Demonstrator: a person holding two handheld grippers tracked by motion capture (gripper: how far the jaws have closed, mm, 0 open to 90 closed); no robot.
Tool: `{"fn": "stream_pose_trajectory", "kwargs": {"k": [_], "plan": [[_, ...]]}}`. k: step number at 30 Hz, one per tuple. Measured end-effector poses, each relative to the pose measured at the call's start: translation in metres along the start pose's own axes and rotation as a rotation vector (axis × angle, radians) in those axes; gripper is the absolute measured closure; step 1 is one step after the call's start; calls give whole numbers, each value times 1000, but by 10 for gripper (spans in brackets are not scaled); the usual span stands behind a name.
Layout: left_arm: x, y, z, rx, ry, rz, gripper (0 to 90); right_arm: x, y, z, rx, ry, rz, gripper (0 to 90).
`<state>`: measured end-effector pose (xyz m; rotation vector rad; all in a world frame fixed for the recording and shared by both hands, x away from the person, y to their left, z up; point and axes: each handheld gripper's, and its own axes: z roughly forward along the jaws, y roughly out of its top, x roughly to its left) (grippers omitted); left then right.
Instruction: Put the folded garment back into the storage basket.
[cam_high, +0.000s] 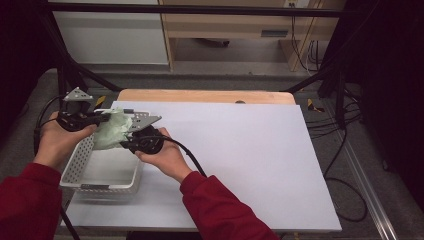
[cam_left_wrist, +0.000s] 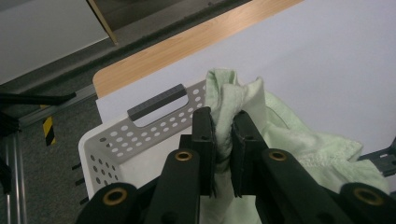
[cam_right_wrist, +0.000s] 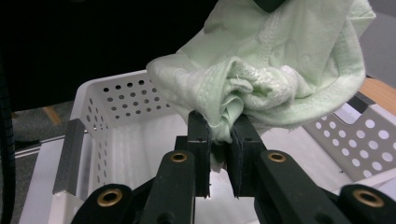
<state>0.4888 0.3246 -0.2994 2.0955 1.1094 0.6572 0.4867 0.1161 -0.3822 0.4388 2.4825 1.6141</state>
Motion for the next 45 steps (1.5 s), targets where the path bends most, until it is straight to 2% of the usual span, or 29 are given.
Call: {"fn": "stream_pose_trajectory", "kwargs": {"k": [12,23,29,45], "plan": [[4,2,10,18,2,-13,816,-7,-4,4,12,-17,9,811],[5,0,19,35,-1,-28,816,-9,-7,6,24,-5,12,811],[5,-1,24,57,-9,-23,815,-10,-9,9,37,1,14,811],[8,-6,25,68,-8,-35,815,-9,-11,13,51,2,13,811]]}}
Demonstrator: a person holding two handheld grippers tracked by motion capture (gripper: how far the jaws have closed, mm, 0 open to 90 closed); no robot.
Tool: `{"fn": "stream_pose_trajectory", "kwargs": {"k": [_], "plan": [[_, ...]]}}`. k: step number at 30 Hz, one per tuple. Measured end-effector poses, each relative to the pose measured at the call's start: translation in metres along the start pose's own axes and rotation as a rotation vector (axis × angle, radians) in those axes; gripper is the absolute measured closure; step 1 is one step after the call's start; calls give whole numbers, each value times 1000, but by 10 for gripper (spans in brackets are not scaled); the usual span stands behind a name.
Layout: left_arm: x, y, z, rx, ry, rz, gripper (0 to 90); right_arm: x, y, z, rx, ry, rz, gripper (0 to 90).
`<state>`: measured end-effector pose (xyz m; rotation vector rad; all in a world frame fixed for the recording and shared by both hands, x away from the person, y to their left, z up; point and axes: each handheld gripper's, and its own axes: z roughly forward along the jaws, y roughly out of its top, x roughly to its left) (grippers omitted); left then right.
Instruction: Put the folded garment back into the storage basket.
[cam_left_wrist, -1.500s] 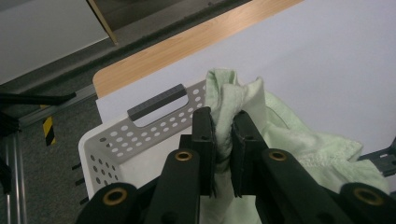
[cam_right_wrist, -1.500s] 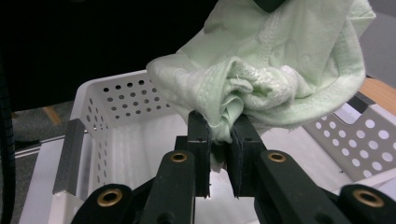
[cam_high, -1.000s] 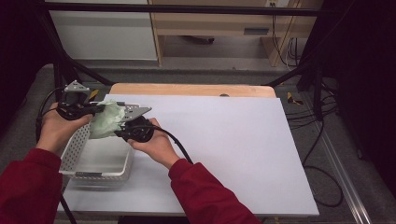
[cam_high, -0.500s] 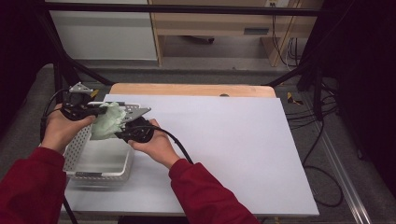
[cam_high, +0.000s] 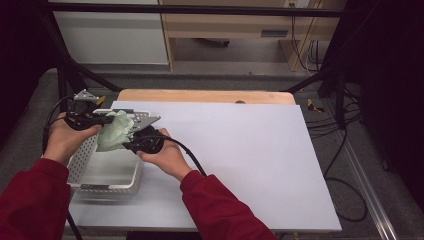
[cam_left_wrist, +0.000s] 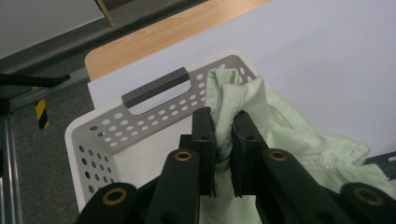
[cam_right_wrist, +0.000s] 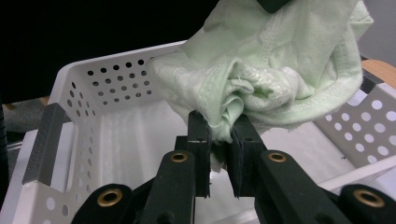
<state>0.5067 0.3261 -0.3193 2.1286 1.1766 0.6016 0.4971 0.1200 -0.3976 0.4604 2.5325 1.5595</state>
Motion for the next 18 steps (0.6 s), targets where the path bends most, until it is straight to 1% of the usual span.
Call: {"fn": "stream_pose_trajectory", "kwargs": {"k": [14,18], "plan": [[1,-8,2,13,3,-14,810,3,-1,3,6,8,3,810],[1,-11,2,33,9,-22,808,5,-1,5,12,9,0,810]]}}
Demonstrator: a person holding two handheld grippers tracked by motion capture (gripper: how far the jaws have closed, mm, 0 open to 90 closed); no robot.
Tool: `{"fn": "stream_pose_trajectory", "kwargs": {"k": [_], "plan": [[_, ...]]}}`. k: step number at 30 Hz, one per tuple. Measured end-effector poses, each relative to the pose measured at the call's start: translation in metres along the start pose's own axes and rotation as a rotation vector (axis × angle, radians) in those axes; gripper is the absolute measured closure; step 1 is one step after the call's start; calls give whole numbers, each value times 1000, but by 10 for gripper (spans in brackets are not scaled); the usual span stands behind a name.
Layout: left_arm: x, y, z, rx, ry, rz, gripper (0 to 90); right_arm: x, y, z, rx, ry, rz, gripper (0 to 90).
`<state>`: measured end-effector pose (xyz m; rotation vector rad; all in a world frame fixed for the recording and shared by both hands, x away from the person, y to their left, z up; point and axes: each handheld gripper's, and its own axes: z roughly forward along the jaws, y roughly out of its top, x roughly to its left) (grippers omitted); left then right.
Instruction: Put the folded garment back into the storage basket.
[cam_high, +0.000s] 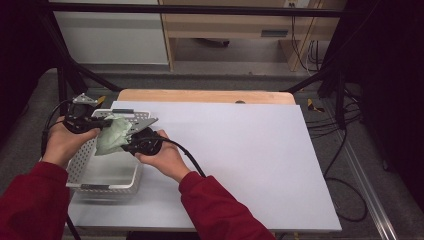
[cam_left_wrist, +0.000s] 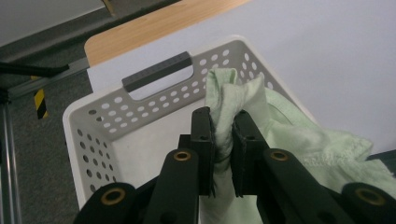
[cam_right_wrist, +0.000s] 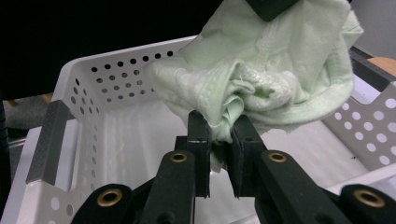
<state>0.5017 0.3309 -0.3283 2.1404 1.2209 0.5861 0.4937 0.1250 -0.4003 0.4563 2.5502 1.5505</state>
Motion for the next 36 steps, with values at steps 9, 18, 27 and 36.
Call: {"fn": "stream_pose_trajectory", "kwargs": {"k": [9,18,27,36], "plan": [[4,-4,2,-2,23,-27,771,2,1,5,5,2,-1,790],[3,-10,4,-77,84,-59,482,4,-1,-18,-6,-32,35,419],[-24,-17,-18,-140,90,-58,359,3,-3,-65,-48,-91,35,297],[-53,-24,-30,-196,77,-53,221,1,-3,-101,-82,-202,30,165]]}}
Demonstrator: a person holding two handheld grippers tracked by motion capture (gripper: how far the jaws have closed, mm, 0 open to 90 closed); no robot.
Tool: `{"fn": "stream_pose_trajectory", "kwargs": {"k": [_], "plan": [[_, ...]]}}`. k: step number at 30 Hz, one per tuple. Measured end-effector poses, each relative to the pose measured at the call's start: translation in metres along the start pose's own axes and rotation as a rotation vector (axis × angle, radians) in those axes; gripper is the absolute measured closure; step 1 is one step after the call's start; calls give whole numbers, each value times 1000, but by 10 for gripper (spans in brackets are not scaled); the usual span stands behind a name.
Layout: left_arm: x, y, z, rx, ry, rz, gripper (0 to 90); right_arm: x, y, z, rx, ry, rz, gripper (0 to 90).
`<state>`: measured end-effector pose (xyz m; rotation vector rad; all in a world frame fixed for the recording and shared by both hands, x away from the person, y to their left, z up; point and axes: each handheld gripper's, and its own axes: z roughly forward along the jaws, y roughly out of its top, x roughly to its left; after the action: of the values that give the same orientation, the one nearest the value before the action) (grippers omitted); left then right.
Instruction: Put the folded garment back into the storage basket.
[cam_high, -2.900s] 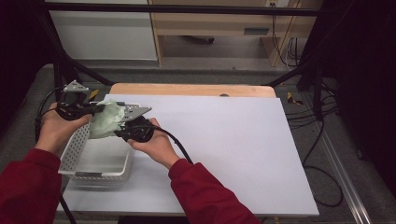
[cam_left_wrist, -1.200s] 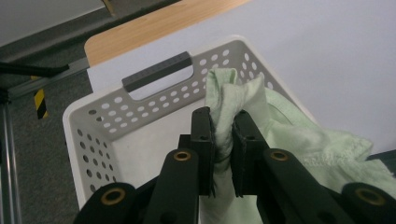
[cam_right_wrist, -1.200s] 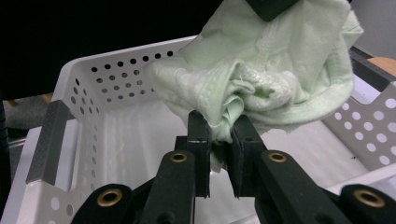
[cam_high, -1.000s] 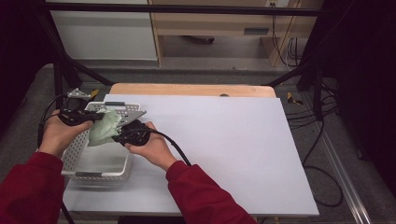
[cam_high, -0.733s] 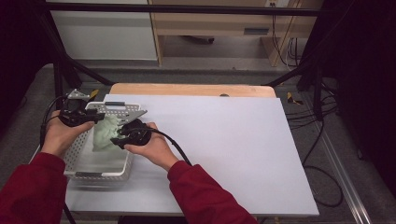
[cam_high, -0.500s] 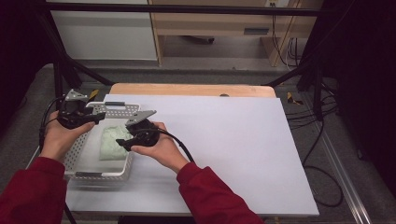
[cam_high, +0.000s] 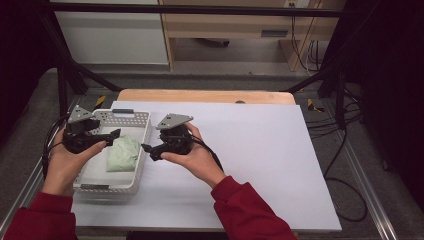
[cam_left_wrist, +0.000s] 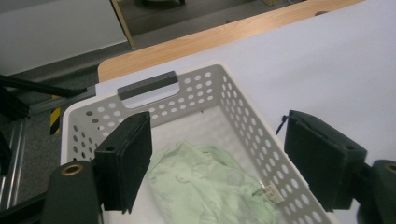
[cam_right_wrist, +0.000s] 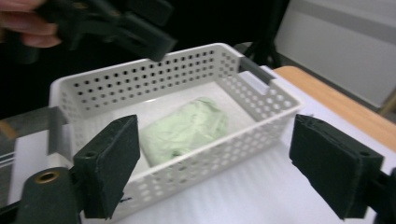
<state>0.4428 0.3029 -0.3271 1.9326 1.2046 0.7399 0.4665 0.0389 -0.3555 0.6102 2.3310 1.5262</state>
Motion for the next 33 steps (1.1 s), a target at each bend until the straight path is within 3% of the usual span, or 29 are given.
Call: {"fn": "stream_pose_trajectory", "kwargs": {"k": [5,16,20,30,33], "plan": [[-19,-6,-4,-31,-20,-12,171,-9,0,-15,-16,-67,14,150],[-53,-33,0,-65,-74,-12,125,-29,-7,-40,-9,-114,46,90],[-59,-41,5,-51,-121,9,136,-34,-10,-49,-3,-124,67,105],[-58,-44,-1,-68,-94,-8,125,-43,-22,-73,-6,-152,78,92],[-59,-47,1,-58,-106,-11,121,-46,-24,-79,-14,-160,81,93]]}}
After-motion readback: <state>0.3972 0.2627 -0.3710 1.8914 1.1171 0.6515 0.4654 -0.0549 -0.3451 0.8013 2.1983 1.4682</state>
